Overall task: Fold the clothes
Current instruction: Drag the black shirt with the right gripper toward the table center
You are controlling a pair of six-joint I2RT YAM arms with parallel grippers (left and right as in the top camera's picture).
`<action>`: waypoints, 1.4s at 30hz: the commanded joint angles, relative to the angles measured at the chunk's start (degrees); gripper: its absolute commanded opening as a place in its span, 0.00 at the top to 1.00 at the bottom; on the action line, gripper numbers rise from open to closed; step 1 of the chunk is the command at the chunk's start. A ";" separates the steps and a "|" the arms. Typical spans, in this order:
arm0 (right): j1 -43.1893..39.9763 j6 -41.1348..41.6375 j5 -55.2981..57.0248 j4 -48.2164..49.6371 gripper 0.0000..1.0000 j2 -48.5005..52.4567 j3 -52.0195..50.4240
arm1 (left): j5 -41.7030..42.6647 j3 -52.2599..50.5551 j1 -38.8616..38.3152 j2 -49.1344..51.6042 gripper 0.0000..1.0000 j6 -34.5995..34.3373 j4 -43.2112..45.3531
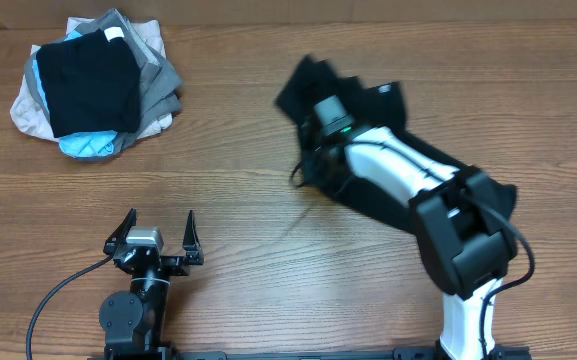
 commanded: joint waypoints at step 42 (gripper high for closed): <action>-11.91 21.22 0.35 -13.27 0.00 -31.02 -14.69 | -0.37 -0.22 0.37 -0.61 0.00 -0.17 -0.04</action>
